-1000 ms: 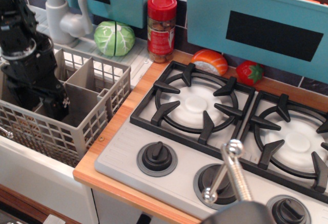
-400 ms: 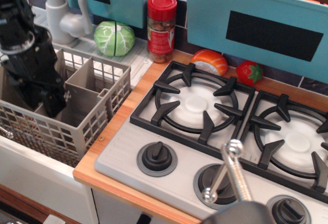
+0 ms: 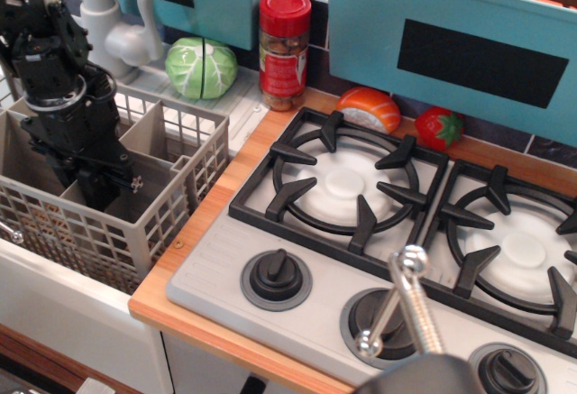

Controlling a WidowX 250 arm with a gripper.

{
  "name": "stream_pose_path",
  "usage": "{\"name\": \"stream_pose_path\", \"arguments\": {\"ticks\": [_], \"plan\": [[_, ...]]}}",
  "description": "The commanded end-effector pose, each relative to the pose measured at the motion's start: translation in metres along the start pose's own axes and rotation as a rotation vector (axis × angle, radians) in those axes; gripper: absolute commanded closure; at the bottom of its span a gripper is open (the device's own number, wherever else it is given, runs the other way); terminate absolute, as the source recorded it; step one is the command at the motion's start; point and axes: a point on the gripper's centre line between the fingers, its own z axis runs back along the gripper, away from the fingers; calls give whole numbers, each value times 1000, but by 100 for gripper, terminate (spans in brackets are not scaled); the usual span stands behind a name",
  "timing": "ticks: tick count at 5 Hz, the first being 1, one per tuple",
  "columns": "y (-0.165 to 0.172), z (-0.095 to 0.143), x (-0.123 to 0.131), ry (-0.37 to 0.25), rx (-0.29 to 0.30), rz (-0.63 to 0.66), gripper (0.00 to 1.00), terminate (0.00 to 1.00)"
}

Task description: Move drying rack out of sink

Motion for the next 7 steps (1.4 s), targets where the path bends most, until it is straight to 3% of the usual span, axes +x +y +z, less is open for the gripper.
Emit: {"name": "stream_pose_path", "arguments": {"ticks": [1, 3, 4, 6, 7], "plan": [[6, 29, 17, -66, -19, 0, 100, 0], [5, 128, 34, -107, -173, -28, 100, 0], [-28, 146, 37, -115, -174, -31, 100, 0], [-130, 161, 25, -111, -141, -20, 100, 0], [-180, 172, 20, -139, -122, -17, 100, 0]]}}
